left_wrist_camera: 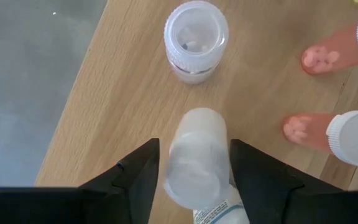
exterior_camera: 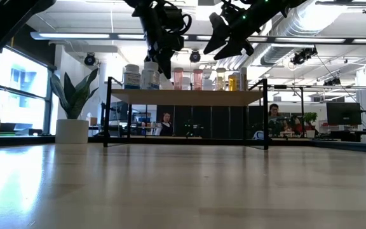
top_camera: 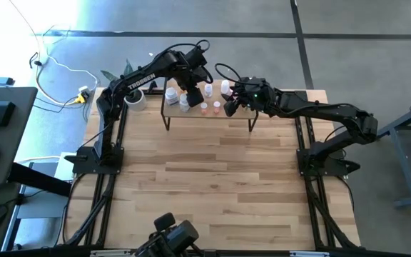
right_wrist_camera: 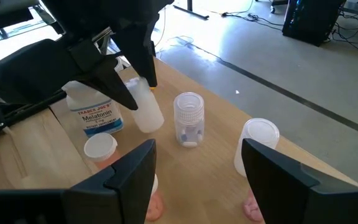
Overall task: Pick and place medicine bottles onto shelf by color
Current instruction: Put the white pill bottle on the shelf, then adjust the white pill bottle on the shelf
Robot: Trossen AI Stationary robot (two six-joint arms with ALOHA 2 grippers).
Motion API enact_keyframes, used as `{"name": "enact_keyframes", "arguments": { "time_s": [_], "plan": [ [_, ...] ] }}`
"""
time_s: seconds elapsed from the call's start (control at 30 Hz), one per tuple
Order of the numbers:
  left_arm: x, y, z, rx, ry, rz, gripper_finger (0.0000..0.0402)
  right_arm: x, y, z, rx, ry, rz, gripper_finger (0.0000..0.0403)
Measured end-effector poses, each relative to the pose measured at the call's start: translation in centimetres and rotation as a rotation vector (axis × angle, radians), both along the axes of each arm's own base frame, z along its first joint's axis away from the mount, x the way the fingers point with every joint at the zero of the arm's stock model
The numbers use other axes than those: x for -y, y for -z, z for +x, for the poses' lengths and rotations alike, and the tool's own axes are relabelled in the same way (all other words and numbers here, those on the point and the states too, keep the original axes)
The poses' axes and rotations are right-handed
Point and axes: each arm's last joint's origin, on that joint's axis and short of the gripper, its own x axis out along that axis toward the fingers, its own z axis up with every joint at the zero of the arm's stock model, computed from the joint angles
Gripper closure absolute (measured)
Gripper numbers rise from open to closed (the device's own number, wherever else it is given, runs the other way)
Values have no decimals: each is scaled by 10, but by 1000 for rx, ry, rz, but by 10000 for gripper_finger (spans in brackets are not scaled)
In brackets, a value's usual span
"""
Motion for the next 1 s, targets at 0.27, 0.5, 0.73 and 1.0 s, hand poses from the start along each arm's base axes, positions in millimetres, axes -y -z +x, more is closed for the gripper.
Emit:
{"name": "enact_keyframes", "arguments": {
  "time_s": [0.27, 0.5, 0.73, 1.0],
  "plan": [
    [-2, -1, 1, 4, -17, 24, 204, 0, 0, 0, 0, 0, 0, 174],
    [-2, -1, 1, 4, -26, 24, 206, 0, 0, 0, 0, 0, 0, 174],
    [-1, -1, 1, 0, -26, 23, 206, 0, 0, 0, 0, 0, 0, 174],
    [-1, -1, 1, -14, 14, 37, 206, 0, 0, 0, 0, 0, 0, 174]
  ]
}}
